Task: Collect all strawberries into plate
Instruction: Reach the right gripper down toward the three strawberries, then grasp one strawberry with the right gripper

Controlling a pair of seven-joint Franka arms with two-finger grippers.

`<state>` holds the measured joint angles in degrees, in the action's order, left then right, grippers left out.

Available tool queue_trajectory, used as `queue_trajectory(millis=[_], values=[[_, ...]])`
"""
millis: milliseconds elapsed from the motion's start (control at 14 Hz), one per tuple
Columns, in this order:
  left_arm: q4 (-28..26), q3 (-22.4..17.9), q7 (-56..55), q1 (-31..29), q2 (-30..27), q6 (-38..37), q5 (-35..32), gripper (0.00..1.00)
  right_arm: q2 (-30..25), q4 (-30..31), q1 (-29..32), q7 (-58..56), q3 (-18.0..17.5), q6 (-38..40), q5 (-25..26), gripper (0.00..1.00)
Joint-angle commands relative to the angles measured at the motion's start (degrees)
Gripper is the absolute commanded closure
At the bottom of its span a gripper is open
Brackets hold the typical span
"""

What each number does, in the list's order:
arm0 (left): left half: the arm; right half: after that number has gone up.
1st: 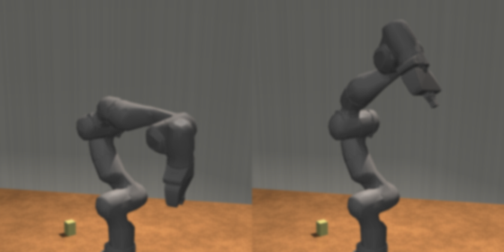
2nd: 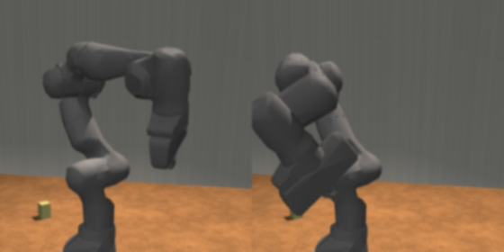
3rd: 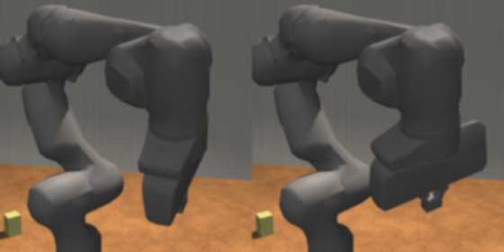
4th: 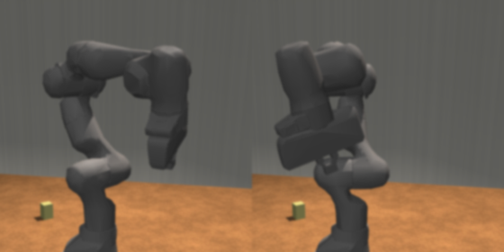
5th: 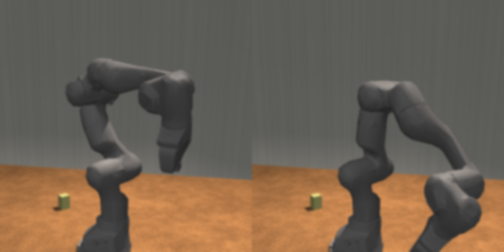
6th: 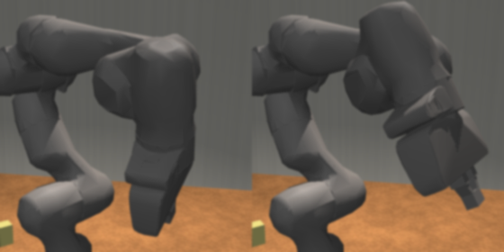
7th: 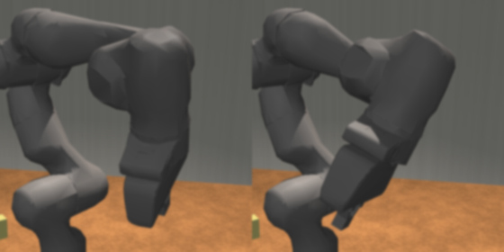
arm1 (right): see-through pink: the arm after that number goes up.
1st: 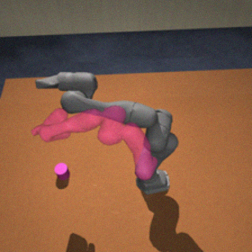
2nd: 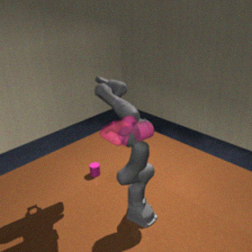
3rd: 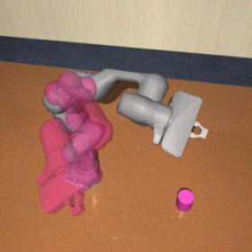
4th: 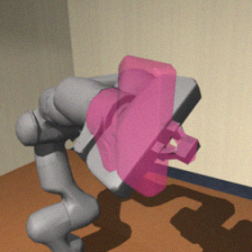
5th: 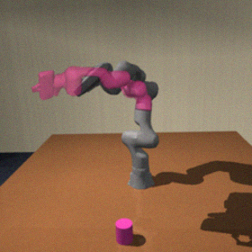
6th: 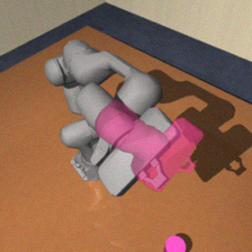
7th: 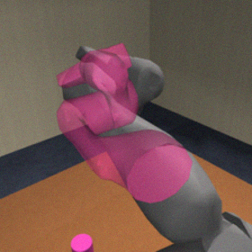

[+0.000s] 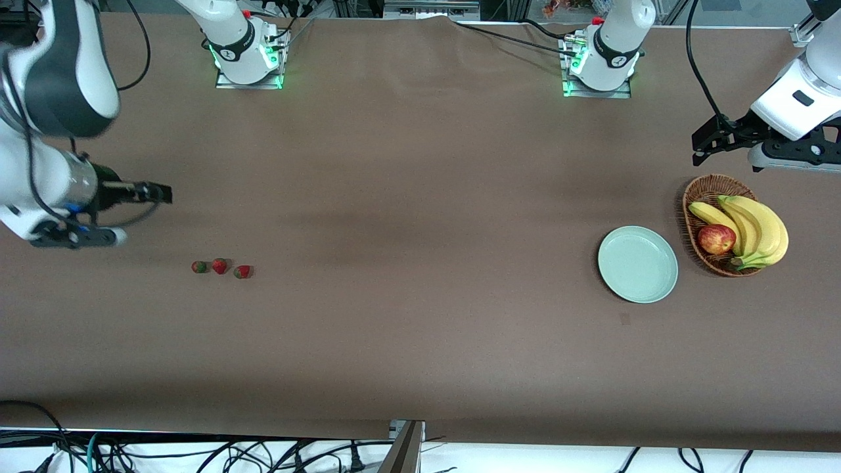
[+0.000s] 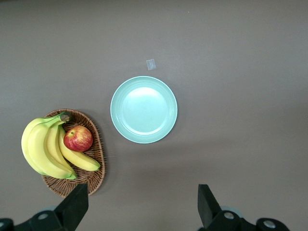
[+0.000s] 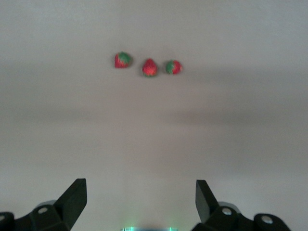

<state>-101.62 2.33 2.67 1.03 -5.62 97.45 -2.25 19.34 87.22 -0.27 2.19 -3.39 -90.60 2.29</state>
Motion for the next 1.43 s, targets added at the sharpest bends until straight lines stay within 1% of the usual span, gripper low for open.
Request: queue_trajectory(millis=[0,358,573,645,1075,1362], values=[[1.8,0.2,-0.1,-0.2,0.8,-1.4,-0.9,0.0,7.1,-0.8,-0.7,0.4,-0.6,-5.4,0.1,0.0],[1.8,0.2,-0.2,-0.2,0.8,-1.5,-0.9,0.0,12.2,5.5,-2.3,0.7,-0.6,-23.4,0.1,0.0],[1.8,0.2,-0.2,-0.2,0.8,-1.5,-0.9,0.0,13.4,11.5,-2.7,0.8,-0.6,-35.1,0.2,0.0],[1.8,0.2,-0.2,-0.2,0.8,-1.5,-0.9,0.0,14.1,12.5,-2.8,0.8,-0.6,-37.7,0.2,0.0],[1.8,0.2,-0.2,-0.2,0.8,-1.5,-0.9,0.0,16.4,17.5,-4.2,0.7,-0.6,-50.8,0.2,0.0],[1.9,0.2,-0.4,-0.2,0.8,-1.5,-0.9,0.0,17.1,18.2,-4.5,0.4,-0.6,-51.7,0.3,0.0]])
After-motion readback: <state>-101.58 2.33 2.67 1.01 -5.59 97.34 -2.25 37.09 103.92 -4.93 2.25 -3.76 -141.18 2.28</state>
